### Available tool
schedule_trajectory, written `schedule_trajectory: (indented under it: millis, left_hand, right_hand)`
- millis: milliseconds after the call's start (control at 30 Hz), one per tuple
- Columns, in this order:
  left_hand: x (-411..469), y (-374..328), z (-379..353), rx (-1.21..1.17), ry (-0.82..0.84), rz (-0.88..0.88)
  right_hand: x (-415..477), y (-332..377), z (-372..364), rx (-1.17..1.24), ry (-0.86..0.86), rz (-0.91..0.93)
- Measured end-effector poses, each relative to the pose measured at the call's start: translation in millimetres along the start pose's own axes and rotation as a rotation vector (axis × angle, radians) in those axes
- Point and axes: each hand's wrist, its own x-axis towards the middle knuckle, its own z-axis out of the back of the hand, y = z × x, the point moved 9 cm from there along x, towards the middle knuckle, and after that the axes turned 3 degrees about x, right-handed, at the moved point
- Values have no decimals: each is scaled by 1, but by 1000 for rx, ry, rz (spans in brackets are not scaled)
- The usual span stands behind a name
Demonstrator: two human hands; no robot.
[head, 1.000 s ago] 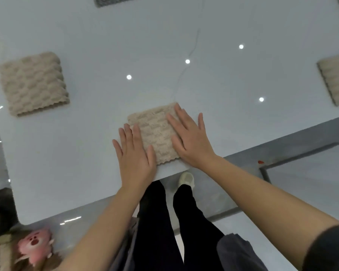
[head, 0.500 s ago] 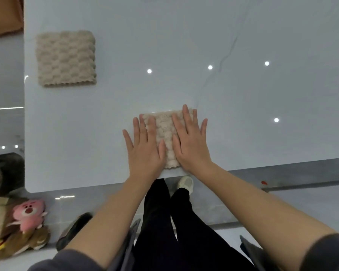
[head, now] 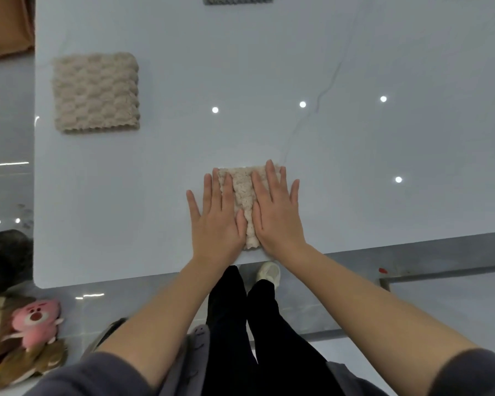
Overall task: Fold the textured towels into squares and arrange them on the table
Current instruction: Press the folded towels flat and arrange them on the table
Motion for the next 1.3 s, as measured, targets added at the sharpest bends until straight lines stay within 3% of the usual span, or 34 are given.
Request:
schedule_trajectory:
  millis: [167, 300, 400, 600, 1100, 1300]
  left_hand:
    - [14, 5, 23, -17, -6, -128]
    - [51, -3, 49, -102, -27, -288]
    - [76, -24, 46, -2, 65, -519]
    - [82, -49, 16, 225, 207, -838]
    - [82, -53, 3, 238, 229, -961]
    - [86, -50, 8, 207, 230, -918]
  right_hand:
    - [-8, -9, 15, -107, 46, 91]
    - [-27, 9, 24, -148, 52, 444]
    - [-40, 28, 19, -216, 87, 734]
    - [-55, 44, -9, -262, 202, 1030]
    - [-46, 36, -17, -269, 264, 1047]
    - [-58, 38, -10, -262, 215, 1094]
